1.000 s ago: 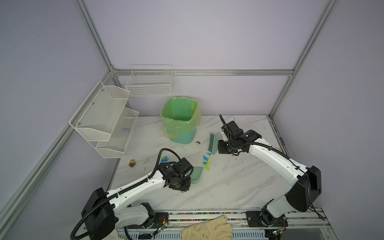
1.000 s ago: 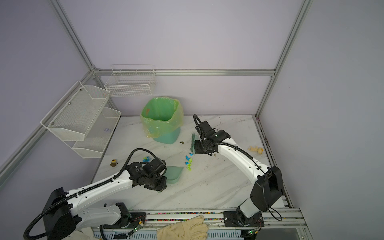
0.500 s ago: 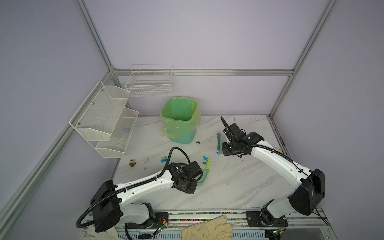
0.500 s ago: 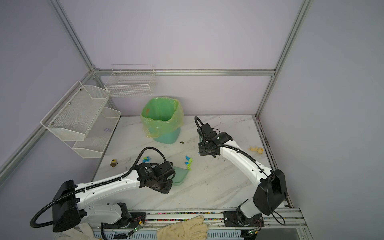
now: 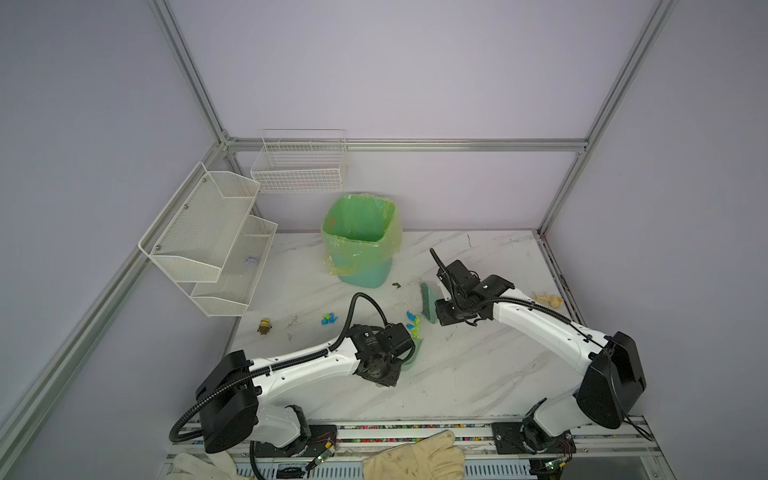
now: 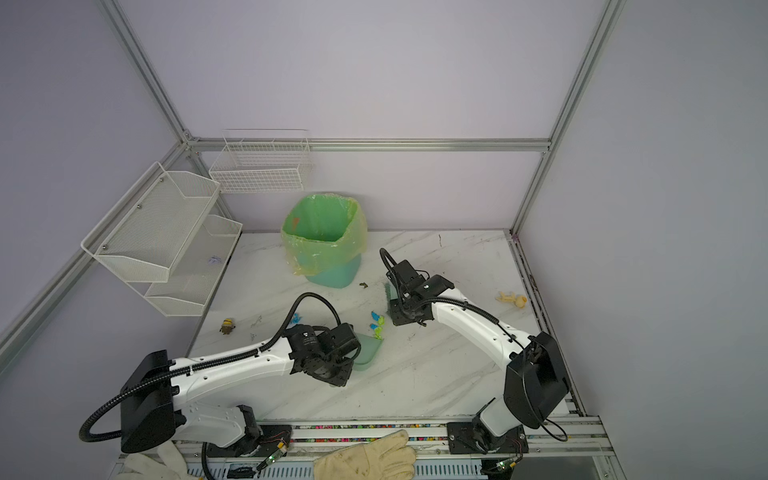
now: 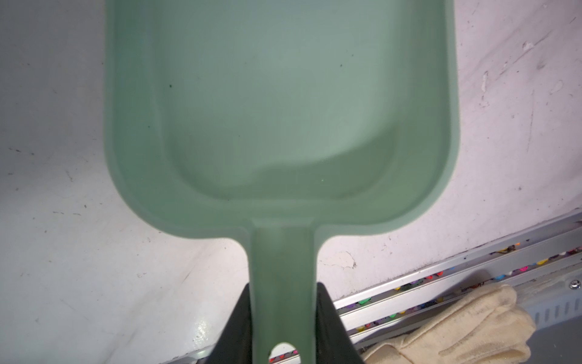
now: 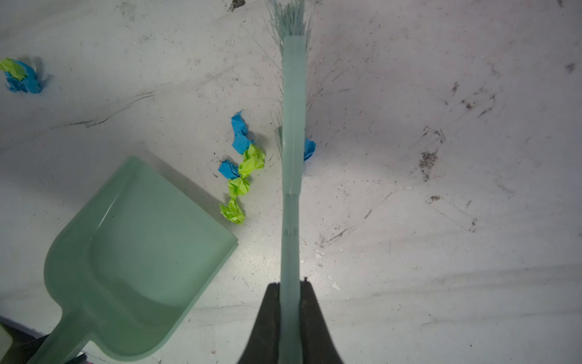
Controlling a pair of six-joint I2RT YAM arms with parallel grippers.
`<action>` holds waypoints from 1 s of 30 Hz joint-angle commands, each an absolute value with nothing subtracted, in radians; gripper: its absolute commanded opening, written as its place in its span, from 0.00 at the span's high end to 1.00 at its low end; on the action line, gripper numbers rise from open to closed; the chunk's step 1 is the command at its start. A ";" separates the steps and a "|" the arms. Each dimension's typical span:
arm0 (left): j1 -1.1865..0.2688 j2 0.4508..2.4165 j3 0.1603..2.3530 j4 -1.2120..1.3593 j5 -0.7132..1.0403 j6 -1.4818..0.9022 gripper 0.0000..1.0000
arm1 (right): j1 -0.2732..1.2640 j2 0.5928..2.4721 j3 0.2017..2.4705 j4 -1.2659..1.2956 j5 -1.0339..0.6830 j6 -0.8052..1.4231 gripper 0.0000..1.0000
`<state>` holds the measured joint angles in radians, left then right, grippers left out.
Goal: Sweep away the paper scraps from the table
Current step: 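Brush the blue and lime scraps into the dustpan held by the left gripper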
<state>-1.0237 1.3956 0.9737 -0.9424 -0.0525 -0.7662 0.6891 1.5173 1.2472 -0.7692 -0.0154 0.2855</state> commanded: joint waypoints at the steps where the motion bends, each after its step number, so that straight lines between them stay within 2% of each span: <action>1: -1.029 1.404 1.025 -0.920 -0.047 -0.775 1.00 | 0.702 1.509 1.242 -0.711 -0.057 0.264 1.00; 8: -1.030 1.447 1.021 -0.925 -0.037 -0.764 1.00 | 0.710 1.494 1.254 -0.711 -0.031 0.241 1.00; 13: -1.038 1.468 1.028 -0.931 -0.034 -0.757 1.00 | 0.710 1.478 1.279 -0.712 -0.119 0.222 1.00; 23: -1.035 1.486 1.051 -0.934 -0.068 -0.769 1.00 | 0.710 1.432 1.341 -0.747 -0.103 0.268 1.00; 30: -1.036 1.486 1.058 -0.933 -0.062 -0.769 1.00 | 0.709 1.449 1.375 -0.776 0.007 0.237 1.00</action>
<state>-1.0309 1.4849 0.9745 -0.9321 -0.0566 -0.7666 0.7036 1.4467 1.3342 -0.7498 -0.0589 0.2596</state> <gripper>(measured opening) 0.248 0.120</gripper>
